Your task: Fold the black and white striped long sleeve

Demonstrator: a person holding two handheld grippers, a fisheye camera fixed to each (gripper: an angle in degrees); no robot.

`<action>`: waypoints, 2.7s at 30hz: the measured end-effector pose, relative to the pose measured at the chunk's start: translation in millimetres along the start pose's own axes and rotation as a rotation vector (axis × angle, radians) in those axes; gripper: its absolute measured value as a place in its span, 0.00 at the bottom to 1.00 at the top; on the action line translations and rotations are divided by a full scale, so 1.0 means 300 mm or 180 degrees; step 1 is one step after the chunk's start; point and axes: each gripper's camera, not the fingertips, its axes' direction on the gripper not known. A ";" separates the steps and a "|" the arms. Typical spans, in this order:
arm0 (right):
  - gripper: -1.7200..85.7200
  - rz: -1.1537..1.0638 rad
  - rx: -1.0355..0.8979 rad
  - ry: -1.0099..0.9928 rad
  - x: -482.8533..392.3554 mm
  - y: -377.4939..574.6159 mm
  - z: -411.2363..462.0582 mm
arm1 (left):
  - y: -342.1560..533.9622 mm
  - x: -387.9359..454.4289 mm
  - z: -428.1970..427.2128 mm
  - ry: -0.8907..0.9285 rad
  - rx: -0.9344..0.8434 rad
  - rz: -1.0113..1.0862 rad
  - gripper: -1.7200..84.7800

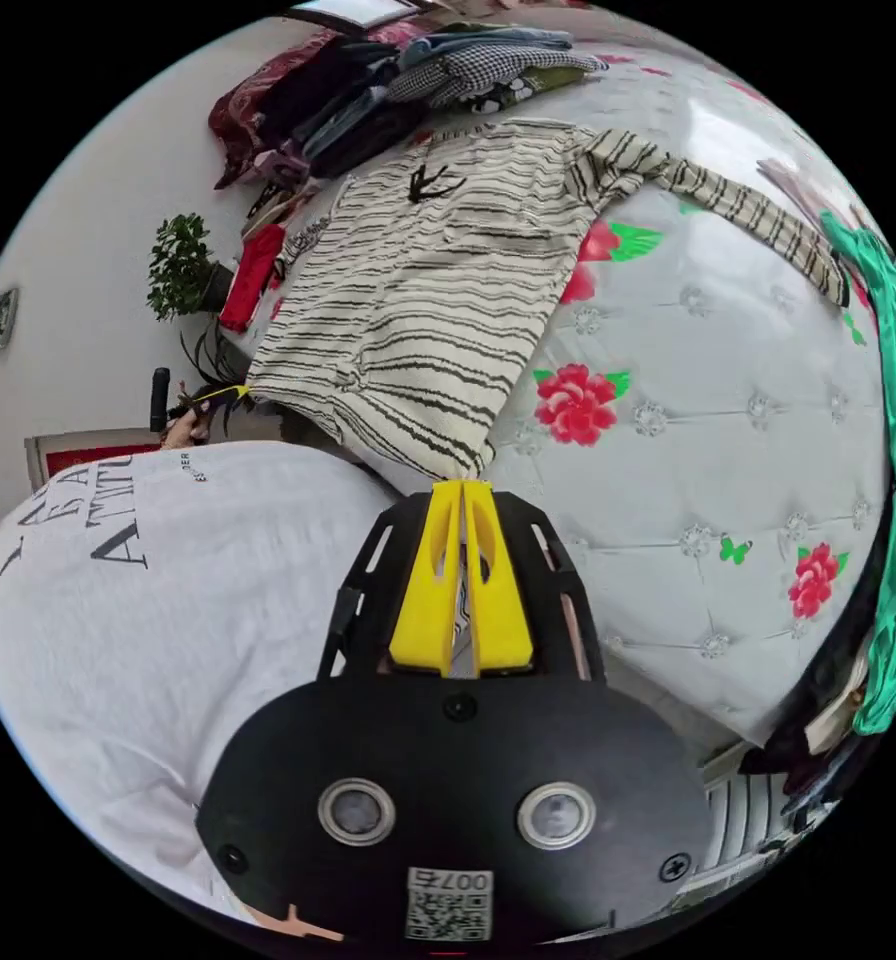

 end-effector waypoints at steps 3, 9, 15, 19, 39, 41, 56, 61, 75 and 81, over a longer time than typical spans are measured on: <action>0.02 0.0013 -0.0051 -0.0565 -0.014 0.037 0.073 | 0.016 -0.036 0.033 0.0587 -0.0175 -0.0252 0.01; 0.02 0.0207 0.0189 -0.0437 0.031 0.133 0.015 | 0.006 -0.110 -0.122 0.0525 -0.0163 -0.0280 0.01; 0.04 0.0758 -0.0615 -0.0036 0.188 0.167 0.343 | 0.058 -0.171 0.151 0.0435 -0.0724 -0.0262 0.07; 0.06 0.0942 -0.0129 0.0070 0.165 0.196 0.249 | 0.090 -0.209 0.053 0.0349 -0.0267 -0.0423 0.10; 0.05 -0.0080 0.0689 -0.0030 -0.555 -0.281 0.297 | -0.697 -0.695 -0.348 0.0234 0.1232 -0.0942 0.17; 0.04 0.0018 0.0741 0.0026 -0.573 -0.286 0.278 | -0.817 -0.715 -0.357 0.0027 0.1237 -0.0828 0.18; 0.02 0.0745 0.1103 -0.0112 -0.588 -0.280 0.234 | -0.791 -1.032 -0.741 0.0553 0.2678 -0.1243 0.01; 0.02 0.0648 0.0963 -0.0130 -0.600 -0.340 0.255 | -0.706 -1.207 -0.721 0.0657 0.2572 -0.1880 0.01; 0.03 0.0309 0.1297 -0.0235 -0.542 -0.386 0.113 | -0.696 -0.186 -0.926 0.2199 0.2954 0.1636 0.02; 0.06 0.0693 0.1664 -0.0296 -0.378 -0.270 0.074 | -0.608 0.516 -0.482 0.2275 0.1042 0.3221 0.16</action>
